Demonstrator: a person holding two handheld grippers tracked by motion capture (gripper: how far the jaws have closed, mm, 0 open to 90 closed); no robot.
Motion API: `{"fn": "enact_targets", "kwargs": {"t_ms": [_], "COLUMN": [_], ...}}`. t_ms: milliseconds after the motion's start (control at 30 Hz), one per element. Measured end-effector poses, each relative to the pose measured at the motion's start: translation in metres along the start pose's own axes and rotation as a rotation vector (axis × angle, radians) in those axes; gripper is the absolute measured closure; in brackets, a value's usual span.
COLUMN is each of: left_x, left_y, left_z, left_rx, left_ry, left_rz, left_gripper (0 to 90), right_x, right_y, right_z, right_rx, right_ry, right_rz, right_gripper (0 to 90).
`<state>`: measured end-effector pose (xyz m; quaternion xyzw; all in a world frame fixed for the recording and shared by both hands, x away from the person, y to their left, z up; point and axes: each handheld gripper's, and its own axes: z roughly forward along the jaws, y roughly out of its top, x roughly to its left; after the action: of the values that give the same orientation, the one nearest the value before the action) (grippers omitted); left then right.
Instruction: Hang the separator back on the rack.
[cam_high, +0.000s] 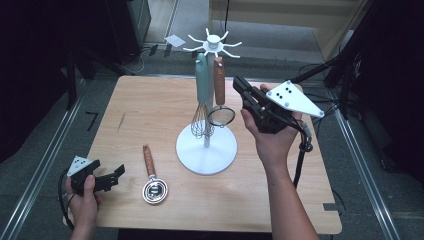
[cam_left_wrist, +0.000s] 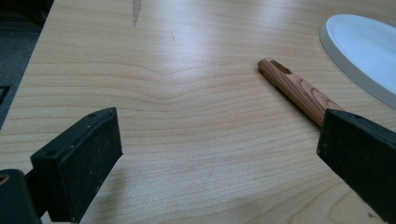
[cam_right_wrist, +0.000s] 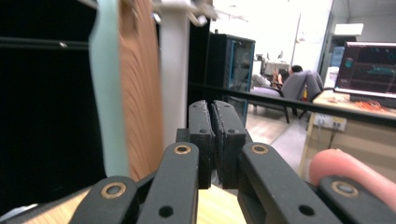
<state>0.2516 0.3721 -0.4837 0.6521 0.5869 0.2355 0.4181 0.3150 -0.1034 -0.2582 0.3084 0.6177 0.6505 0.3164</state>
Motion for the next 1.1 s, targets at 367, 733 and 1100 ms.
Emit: {"fn": "enact_targets", "kwargs": {"t_ms": [367,733,1100], "left_x": [0.0,0.0,0.0], "left_y": [0.0,0.0,0.0], "left_z": [0.0,0.0,0.0], "left_rx": [-0.003,0.001,0.0], "left_ry": [0.0,0.002,0.008], "left_rz": [0.001,-0.007,-0.009], "left_gripper": [0.1,0.1,0.1], "right_x": [-0.021,-0.036,-0.048], "right_y": [-0.045,-0.088,-0.116], "right_z": [-0.018,-0.031,-0.047], "right_rx": [0.085,0.128,0.149], "right_ry": [-0.071,-0.148,-0.171], "right_rz": [0.019,0.017,0.079], "right_gripper": [84.1,75.0,69.1]}}
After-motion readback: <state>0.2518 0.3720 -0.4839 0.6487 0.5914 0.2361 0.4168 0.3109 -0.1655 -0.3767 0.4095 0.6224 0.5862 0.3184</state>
